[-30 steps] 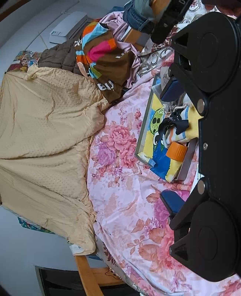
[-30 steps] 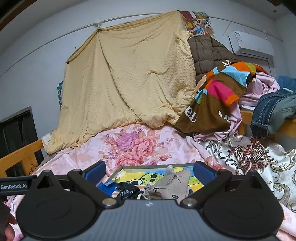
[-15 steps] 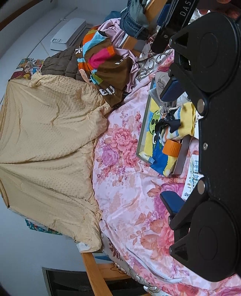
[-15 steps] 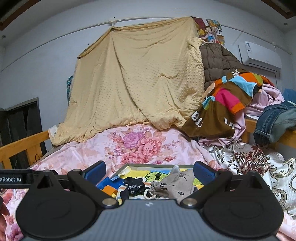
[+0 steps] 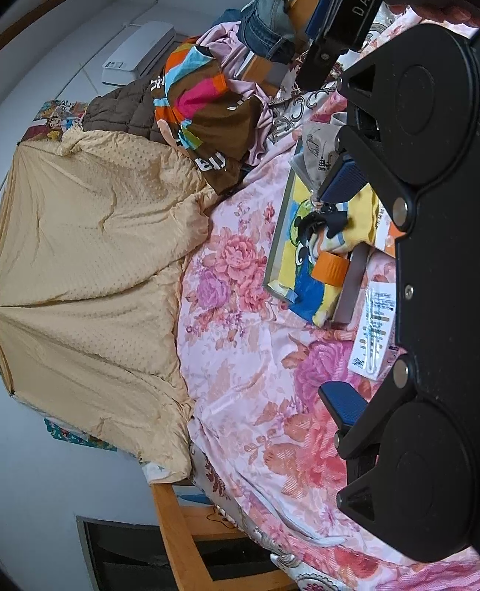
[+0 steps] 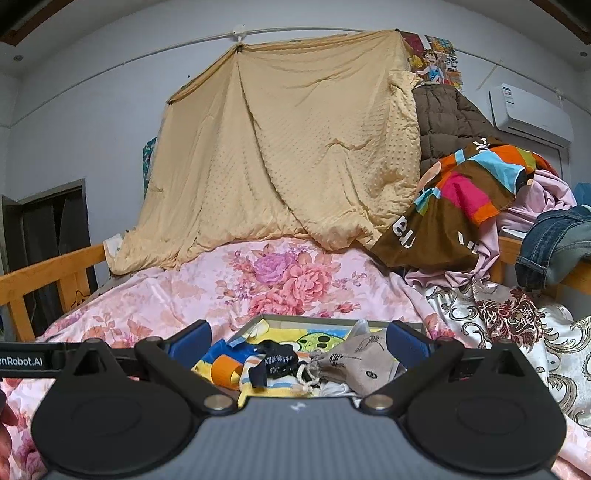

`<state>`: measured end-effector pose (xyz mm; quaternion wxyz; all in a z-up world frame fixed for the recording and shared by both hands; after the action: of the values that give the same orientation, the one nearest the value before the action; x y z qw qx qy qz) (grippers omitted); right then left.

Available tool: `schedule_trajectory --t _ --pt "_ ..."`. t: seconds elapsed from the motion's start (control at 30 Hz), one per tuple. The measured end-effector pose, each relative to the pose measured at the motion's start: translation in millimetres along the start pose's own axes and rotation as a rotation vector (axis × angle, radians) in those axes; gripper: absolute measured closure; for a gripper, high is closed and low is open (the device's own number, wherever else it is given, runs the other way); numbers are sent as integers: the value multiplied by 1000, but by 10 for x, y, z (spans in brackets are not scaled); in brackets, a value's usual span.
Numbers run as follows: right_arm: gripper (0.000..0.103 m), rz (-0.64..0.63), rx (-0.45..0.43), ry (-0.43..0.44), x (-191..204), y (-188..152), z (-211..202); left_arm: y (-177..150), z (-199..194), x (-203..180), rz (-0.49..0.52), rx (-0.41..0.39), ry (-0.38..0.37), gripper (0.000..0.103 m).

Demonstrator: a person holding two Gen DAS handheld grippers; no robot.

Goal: Organize soft objects
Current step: 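Open both tools and pull them back from the tray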

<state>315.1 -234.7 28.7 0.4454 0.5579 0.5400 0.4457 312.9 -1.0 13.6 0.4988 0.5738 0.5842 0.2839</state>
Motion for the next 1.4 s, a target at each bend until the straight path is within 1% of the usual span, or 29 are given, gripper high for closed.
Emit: schedule_trajectory --t 0.2,0.5,0.67,0.8,1.1,1.4 --pt "0 -23 4 -13 58 -102 -94 -108 -78 12 5 -1 -15 1" --pt "0 -59 31 -20 183 -357 -297 -288 -175 57 0 -4 -33 1" --pt "0 -70 58 -27 226 -499 -381 -415 -233 104 30 -4 -39 1" --pt "0 -75 75 -33 233 -579 -394 -504 -237 181 46 8 -41 1" --pt "0 -109 92 -37 288 -687 -311 -699 -220 373 27 38 -30 1" --pt "0 -118 104 -42 309 -746 -325 -775 -201 472 11 49 -17 1"
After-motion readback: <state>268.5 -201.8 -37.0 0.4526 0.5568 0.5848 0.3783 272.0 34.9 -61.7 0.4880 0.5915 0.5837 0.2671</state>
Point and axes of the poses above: each gripper's, at about its wrist camera, not at the fingertips, and z roughly the way its jaws point, x to its left, y to its top, the point moved 10 cm from there along z, roughly the way its jaws point, and after that the axes turned 11 degrees about -y, right-handed, at the moved point
